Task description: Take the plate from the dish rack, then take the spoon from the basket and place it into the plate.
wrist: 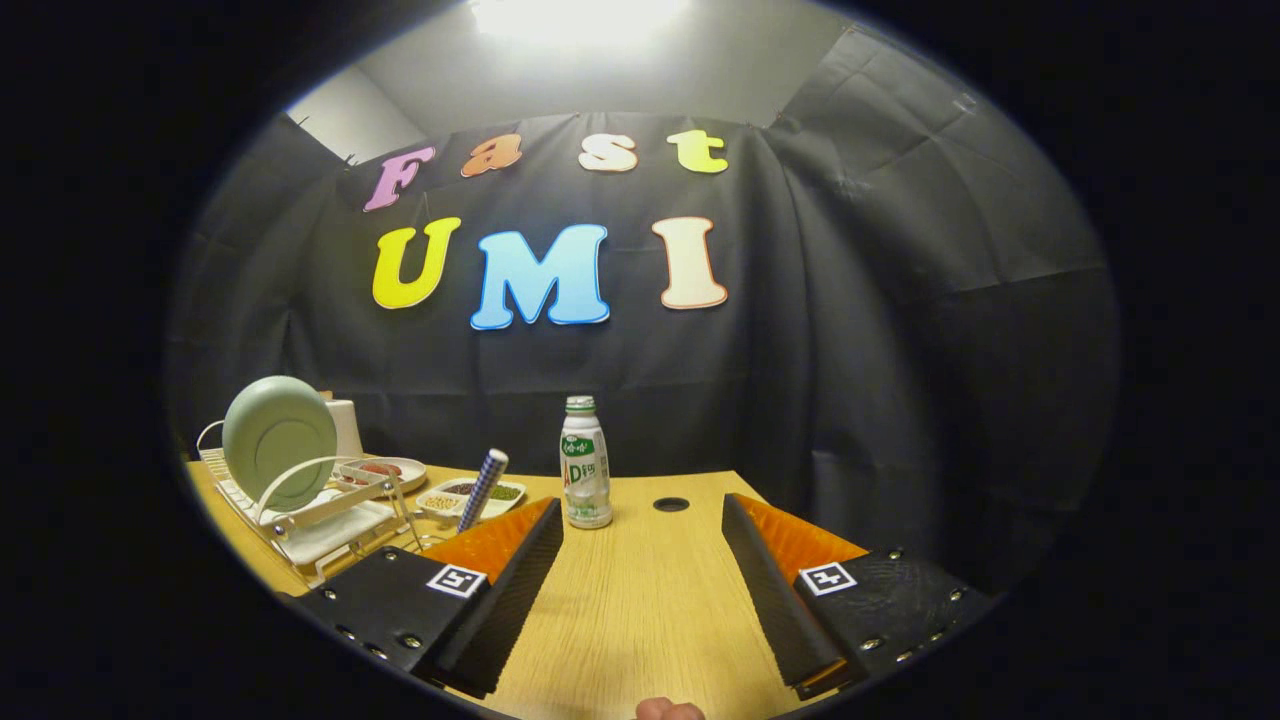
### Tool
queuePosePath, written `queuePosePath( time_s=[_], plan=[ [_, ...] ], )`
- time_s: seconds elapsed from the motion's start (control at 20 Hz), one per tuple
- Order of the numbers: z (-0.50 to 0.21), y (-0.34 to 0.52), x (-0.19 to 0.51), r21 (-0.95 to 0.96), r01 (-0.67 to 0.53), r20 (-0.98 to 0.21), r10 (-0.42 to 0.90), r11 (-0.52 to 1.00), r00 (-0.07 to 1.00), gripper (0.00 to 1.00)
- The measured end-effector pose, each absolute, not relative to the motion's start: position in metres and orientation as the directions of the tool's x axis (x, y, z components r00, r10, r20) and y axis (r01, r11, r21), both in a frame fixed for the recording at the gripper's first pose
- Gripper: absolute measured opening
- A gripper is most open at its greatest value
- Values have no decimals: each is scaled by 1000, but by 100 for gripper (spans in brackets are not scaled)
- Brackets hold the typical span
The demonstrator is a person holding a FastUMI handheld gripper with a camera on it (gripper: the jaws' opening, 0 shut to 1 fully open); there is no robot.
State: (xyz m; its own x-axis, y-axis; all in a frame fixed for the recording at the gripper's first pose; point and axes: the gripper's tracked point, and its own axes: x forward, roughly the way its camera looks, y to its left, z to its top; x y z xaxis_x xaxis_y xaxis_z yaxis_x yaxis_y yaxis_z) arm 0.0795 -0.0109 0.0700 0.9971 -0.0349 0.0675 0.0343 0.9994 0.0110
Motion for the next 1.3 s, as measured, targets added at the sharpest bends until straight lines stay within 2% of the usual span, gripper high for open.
queuePosePath(
  time_s=[0.4,0.85,1.3],
  plan=[
    [208,32,32,51,25,101,-30,998,994,98],
    [289,104,24,20,104,125,-106,994,987,98],
    [313,212,56,43,-65,134,59,997,989,98]
  ],
)
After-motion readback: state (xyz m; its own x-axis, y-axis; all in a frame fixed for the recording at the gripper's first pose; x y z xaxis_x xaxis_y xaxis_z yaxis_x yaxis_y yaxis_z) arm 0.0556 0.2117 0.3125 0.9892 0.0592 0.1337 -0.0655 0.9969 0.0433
